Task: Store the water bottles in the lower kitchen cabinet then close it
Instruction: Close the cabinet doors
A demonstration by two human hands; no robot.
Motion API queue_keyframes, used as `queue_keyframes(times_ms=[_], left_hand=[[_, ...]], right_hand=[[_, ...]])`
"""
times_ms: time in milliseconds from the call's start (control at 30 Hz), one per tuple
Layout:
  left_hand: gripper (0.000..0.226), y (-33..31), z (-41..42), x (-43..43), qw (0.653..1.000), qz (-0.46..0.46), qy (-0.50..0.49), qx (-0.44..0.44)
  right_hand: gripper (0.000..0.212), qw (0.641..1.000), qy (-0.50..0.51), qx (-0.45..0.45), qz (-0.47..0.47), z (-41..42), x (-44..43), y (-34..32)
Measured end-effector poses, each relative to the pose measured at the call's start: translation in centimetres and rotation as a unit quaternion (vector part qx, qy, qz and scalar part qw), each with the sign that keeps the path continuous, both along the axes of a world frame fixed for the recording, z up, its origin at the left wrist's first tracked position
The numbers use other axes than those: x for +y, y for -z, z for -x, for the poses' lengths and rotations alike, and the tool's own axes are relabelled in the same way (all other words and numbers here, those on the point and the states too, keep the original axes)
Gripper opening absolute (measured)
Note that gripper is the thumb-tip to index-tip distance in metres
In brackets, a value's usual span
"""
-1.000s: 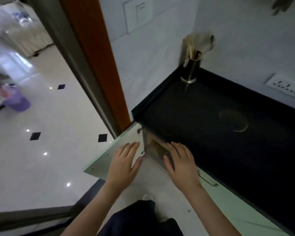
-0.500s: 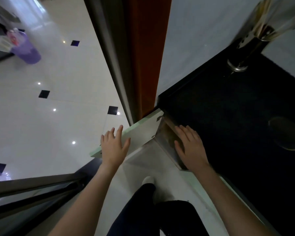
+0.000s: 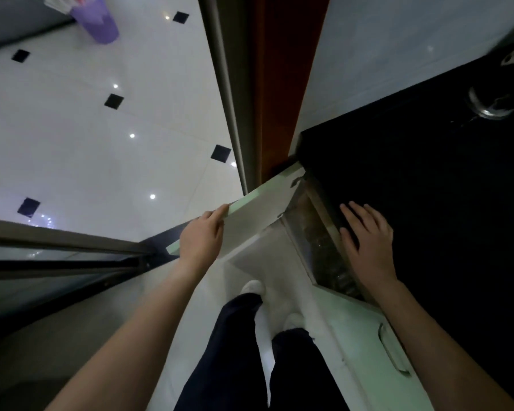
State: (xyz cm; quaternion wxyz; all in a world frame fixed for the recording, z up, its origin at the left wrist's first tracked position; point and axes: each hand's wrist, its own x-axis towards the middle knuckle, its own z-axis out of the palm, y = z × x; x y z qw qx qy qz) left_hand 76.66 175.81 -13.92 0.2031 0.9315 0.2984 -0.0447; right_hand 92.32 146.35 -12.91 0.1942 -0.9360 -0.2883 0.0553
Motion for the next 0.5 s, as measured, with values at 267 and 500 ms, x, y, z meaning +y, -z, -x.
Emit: queue_keyframes(times_ms=[267,500], left_hand=[[0.041,0.6,2.5,-8.5,0.984,0.162,-0.074,-0.005],[0.054,0.9,1.8,-15.1,0.888,0.44,-0.121,-0.061]], right_hand=[[0.044,0.994,-0.045,0.073,-0.066,0.3,-3.1,0.1],[0.046,0.993,-0.093,0.069,-0.038,1.4,-7.2,-0.5]])
